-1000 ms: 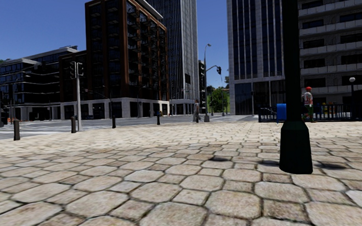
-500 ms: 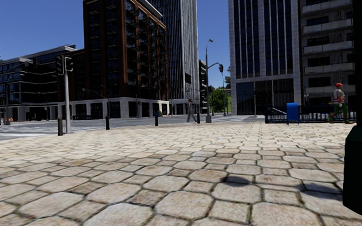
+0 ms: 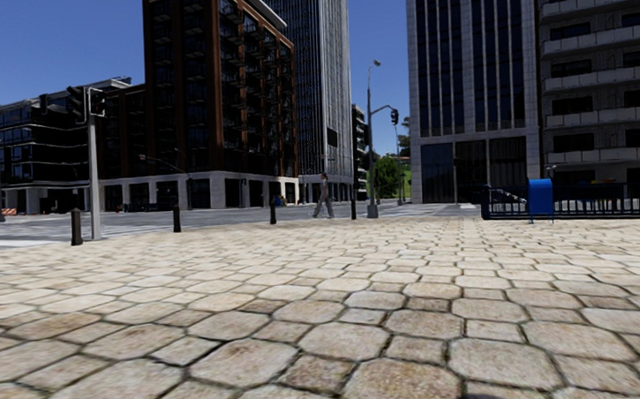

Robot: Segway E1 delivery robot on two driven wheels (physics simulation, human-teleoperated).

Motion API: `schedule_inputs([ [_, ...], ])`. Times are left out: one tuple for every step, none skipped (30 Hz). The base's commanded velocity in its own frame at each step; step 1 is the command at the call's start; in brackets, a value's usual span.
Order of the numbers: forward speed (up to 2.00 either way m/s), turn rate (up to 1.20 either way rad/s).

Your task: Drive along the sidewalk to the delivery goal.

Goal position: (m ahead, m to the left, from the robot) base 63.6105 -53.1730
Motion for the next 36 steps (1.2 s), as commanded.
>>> schedule_inputs([
  [2.00,0.00],
  [2.00,0.00],
  [2.00,0.00],
  [2.00,0.00],
  [2.00,0.00],
  [2.00,0.00],
  [2.00,0.00],
  [2.00,0.00],
  [2.00,0.00],
  [2.00,0.00],
  [2.00,0.00],
  [2.00,0.00],
  [2.00,0.00],
  [2.00,0.00],
  [2.00,0.00],
  [2.00,0.00],
  [2.00,0.00],
  [2.00,0.00],
  [2.00,0.00],
  [2.00,0.00],
  [2.00,0.00],
  [2.00,0.00],
  [2.00,0.00],
  [2.00,0.00],
  [2.00,0.00],
  [2.00,0.00],
  [2.00,0.00],
  [2.00,0.00],
  [2.00,-0.03],
  [2.00,-0.16],
  [2.00,-0.16],
  [2.00,-0.20],
  [2.00,-0.21],
  [2.00,-0.22],
  [2.00,-0.22],
  [2.00,-0.22],
])
